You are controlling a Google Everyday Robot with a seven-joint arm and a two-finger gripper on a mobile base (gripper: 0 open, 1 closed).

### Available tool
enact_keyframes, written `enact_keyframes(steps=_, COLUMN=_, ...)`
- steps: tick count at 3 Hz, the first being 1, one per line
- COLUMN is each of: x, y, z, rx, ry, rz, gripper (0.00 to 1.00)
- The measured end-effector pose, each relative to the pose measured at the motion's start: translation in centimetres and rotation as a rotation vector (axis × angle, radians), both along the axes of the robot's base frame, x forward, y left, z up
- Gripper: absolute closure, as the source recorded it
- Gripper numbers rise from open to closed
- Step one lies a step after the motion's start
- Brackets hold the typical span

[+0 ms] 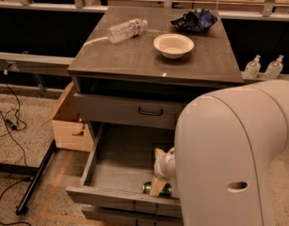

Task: Pick green can from middle drawer and place on counter

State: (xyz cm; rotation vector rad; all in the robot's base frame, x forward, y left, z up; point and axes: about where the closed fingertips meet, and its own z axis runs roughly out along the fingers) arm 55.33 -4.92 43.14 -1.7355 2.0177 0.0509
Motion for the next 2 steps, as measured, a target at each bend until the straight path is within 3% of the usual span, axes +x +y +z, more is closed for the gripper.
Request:
enact_keyframes(steps=1, x=0.0, y=0.0, z=0.1, rx=0.000, ry=0.000, rz=0.000, gripper=0.00)
enact_keyframes(steps=2, x=2.7, y=-1.9, z=1.2, rx=-0.041, ry=-0.035, rz=-0.035, gripper=0.00)
